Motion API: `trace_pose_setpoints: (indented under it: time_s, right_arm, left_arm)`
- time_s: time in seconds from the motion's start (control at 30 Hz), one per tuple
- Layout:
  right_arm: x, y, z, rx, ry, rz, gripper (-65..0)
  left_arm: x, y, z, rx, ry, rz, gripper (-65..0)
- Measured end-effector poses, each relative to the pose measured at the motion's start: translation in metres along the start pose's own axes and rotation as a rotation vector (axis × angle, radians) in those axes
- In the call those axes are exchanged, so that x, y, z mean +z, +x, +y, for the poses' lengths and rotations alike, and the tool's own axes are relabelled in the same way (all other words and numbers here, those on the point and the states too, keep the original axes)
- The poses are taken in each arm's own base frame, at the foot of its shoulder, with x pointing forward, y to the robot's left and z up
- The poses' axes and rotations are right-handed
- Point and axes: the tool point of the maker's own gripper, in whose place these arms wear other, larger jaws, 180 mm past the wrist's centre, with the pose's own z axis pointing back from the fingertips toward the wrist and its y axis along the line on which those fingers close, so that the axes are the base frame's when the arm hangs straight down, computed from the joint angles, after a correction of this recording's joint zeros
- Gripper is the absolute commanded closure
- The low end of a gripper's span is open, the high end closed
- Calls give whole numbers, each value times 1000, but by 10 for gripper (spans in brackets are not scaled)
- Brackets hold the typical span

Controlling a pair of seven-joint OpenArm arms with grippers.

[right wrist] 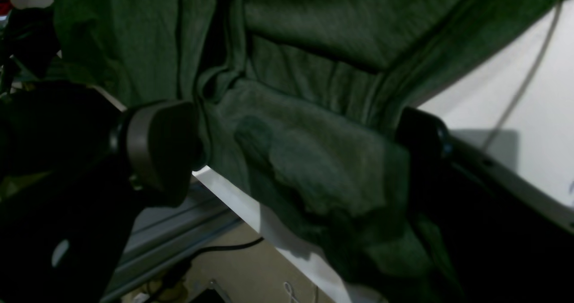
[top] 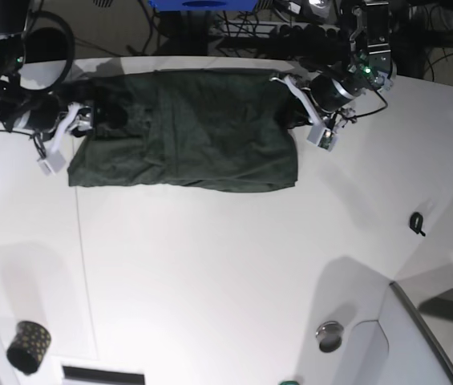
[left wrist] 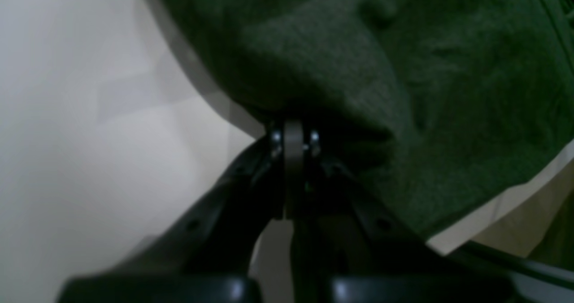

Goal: Layout the t-shirt on the table in an organized manner, then fold the t-shirt properly
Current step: 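Grasp both ends of the folded shirt and fold them toward the middle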

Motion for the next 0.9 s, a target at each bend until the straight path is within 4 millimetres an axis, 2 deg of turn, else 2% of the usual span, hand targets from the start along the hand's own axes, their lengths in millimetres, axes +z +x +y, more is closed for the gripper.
trace_pose_setpoints:
  time_s: [0.3, 0.53, 0.7, 0.73, 0.83, 0.87, 0.9]
  right_arm:
    - [-18, 22, 6, -59, 69, -66, -597]
    - [-22, 19, 2, -64, 57, -53, -392]
    - [-23, 17, 2, -60, 52, -34, -342]
    - [-23, 17, 1, -53, 46, -24, -293]
    - [-24, 12, -5, -50, 10, 25, -29]
    - [-24, 10, -5, -54, 10, 35, 0]
    - [-24, 9, -5, -55, 11, 38, -8]
  left_arm:
    - [1, 0, 5, -4, 11, 4, 0]
    - [2, 0, 6, -8, 13, 8, 0]
    - [-5, 8, 6, -18, 8, 6, 0]
    - [-5, 9, 5, -18, 7, 4, 0]
    - [-5, 8, 4, -16, 6, 5, 0]
    - [-5, 8, 5, -17, 6, 5, 0]
    - [-5, 8, 5, -17, 6, 5, 0]
